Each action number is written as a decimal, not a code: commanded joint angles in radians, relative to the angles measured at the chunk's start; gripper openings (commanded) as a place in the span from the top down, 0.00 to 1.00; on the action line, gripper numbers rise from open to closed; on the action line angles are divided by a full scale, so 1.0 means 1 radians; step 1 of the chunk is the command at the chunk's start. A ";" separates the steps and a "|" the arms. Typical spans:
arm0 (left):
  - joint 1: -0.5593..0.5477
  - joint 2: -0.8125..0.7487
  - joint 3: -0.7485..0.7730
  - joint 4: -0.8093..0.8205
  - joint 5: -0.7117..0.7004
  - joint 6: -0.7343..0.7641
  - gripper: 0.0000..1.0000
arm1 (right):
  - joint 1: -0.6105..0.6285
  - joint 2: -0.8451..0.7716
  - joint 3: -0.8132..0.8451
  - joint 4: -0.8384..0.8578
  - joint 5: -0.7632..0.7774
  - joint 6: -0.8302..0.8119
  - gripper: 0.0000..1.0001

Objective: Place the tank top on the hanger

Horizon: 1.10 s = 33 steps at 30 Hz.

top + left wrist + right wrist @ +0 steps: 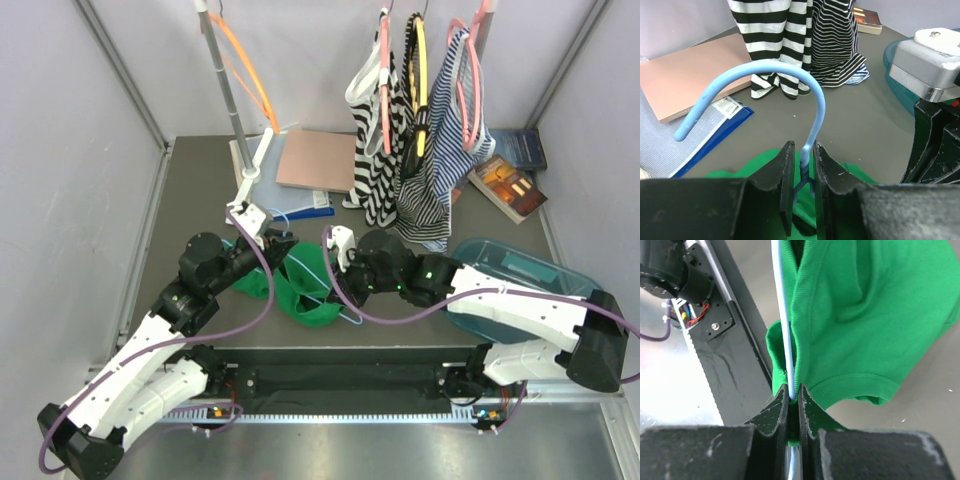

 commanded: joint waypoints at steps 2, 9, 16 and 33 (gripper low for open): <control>0.001 -0.014 0.039 0.069 -0.032 -0.016 0.66 | 0.015 -0.013 0.078 -0.016 0.088 0.007 1.00; 0.002 -0.008 0.045 0.066 -0.118 -0.010 0.01 | 0.014 -0.037 0.115 -0.113 0.316 0.099 1.00; 0.001 -0.039 0.033 0.066 -0.377 -0.007 0.01 | -0.001 -0.045 0.179 -0.197 0.455 0.142 1.00; 0.001 -0.102 0.001 0.078 -0.474 0.011 0.01 | -0.135 -0.001 0.508 -0.319 0.579 0.084 1.00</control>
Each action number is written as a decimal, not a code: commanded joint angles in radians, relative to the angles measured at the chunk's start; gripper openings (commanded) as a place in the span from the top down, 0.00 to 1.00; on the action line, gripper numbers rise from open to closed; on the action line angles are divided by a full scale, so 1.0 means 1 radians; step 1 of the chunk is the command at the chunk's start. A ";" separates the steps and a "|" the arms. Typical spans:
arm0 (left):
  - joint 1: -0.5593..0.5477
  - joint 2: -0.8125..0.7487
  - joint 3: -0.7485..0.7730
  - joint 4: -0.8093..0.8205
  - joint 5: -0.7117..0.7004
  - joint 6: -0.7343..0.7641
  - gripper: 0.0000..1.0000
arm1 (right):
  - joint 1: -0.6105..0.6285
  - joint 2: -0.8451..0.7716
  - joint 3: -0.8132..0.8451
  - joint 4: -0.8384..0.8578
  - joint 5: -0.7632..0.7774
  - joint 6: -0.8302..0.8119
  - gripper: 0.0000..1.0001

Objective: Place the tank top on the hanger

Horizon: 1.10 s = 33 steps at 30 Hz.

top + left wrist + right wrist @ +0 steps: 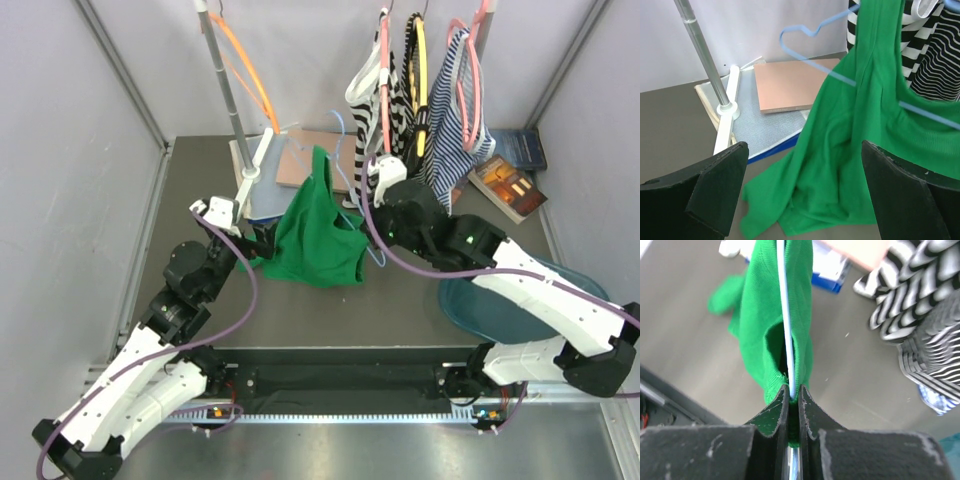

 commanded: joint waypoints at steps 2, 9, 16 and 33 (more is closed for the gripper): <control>-0.001 -0.018 -0.001 0.060 -0.006 0.007 0.01 | -0.039 0.017 0.140 0.050 0.068 -0.027 1.00; -0.001 -0.047 -0.004 0.057 -0.010 0.007 0.01 | -0.051 0.133 0.356 0.046 0.074 -0.071 1.00; 0.000 -0.059 -0.003 0.057 -0.004 0.005 0.01 | -0.086 0.238 0.577 0.073 0.064 -0.096 1.00; -0.001 -0.058 -0.006 0.058 0.017 -0.004 0.03 | -0.280 0.431 0.826 0.220 -0.062 -0.067 1.00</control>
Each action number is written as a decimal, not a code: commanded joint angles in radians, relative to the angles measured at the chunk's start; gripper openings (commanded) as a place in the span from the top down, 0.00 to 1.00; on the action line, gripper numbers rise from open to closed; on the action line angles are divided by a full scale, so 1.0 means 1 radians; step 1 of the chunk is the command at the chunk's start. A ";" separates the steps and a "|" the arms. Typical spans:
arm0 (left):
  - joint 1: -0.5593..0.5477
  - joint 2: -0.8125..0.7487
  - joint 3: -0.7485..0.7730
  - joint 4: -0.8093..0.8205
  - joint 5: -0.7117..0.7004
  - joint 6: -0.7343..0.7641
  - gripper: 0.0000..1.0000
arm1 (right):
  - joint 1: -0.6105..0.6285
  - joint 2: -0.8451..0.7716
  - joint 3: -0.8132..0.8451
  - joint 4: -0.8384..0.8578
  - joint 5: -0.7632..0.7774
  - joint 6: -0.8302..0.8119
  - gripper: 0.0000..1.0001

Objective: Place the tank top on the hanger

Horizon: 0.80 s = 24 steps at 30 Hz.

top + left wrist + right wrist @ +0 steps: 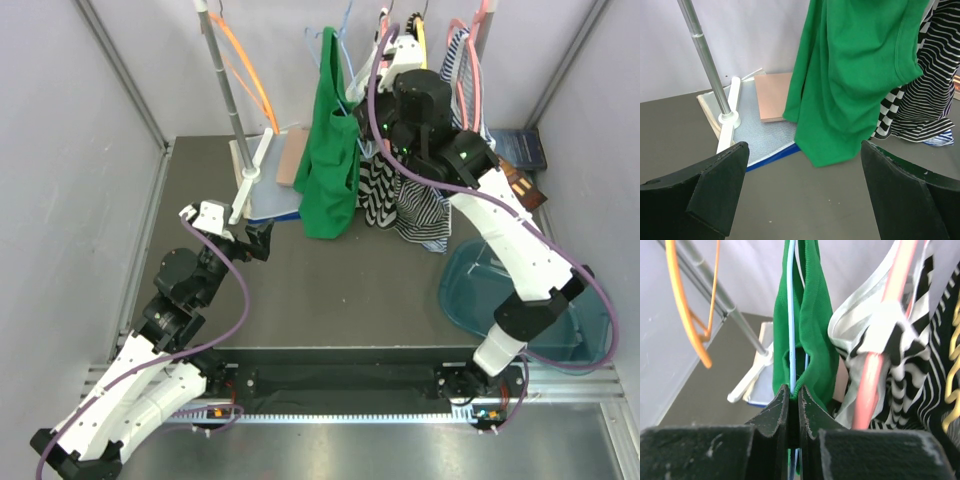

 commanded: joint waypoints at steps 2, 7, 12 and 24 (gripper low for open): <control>-0.001 -0.006 -0.006 0.058 0.011 -0.006 0.03 | -0.063 0.028 0.117 0.150 -0.063 0.027 1.00; 0.000 -0.006 -0.004 0.058 0.011 -0.002 0.03 | -0.101 0.077 0.162 0.138 -0.101 0.066 1.00; -0.001 -0.014 -0.006 0.060 -0.004 -0.006 0.02 | -0.113 0.093 0.159 0.123 -0.100 0.096 1.00; -0.001 -0.017 -0.006 0.058 -0.010 -0.006 0.02 | -0.113 0.002 -0.022 0.169 -0.078 0.156 1.00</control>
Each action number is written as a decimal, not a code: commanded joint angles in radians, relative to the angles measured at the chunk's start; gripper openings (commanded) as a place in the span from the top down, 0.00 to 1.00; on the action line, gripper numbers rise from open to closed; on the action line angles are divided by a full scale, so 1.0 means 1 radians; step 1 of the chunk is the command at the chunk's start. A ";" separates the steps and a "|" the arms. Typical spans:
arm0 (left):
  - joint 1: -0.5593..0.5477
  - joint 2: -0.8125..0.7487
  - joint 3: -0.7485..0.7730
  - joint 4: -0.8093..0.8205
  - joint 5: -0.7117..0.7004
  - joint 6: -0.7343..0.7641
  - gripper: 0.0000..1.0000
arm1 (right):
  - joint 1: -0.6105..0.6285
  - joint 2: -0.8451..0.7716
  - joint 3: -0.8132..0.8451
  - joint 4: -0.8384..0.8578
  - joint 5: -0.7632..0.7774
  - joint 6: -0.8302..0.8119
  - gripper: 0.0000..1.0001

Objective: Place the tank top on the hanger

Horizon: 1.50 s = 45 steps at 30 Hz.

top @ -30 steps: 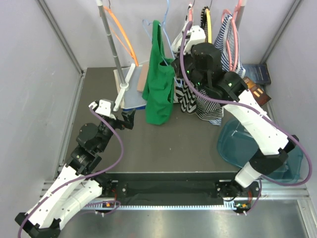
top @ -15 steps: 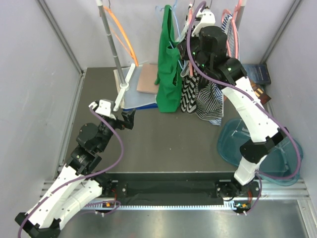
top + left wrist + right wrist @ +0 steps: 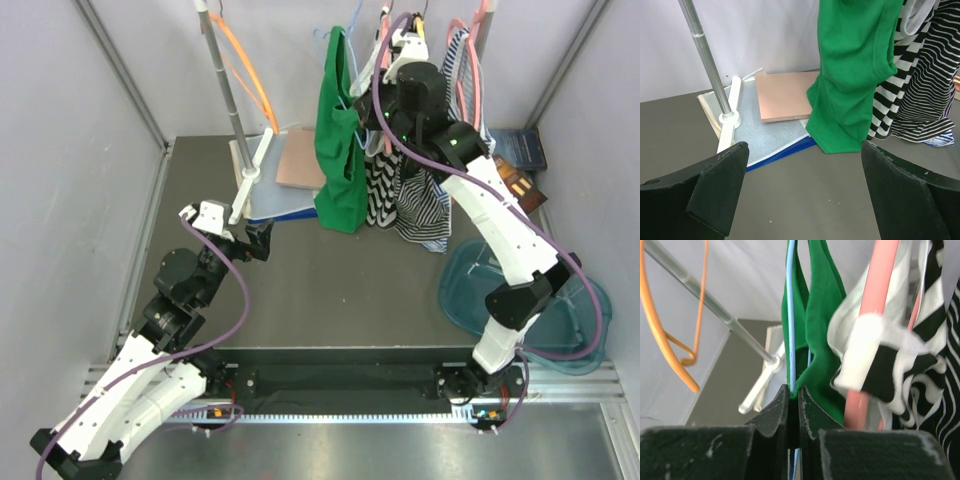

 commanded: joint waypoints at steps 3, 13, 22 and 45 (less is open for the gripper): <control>-0.001 -0.025 -0.007 0.057 -0.032 -0.009 0.02 | -0.009 -0.106 -0.100 0.114 0.021 0.021 1.00; -0.001 -0.032 -0.013 0.061 -0.066 -0.008 0.01 | -0.009 -0.147 -0.120 0.118 -0.001 -0.012 0.83; -0.001 -0.027 -0.013 0.061 -0.069 -0.008 0.01 | -0.006 -0.219 -0.169 0.148 -0.076 -0.052 0.12; 0.000 -0.044 -0.023 0.067 -0.259 0.014 0.01 | 0.138 -0.749 -1.027 0.345 -0.119 -0.307 0.00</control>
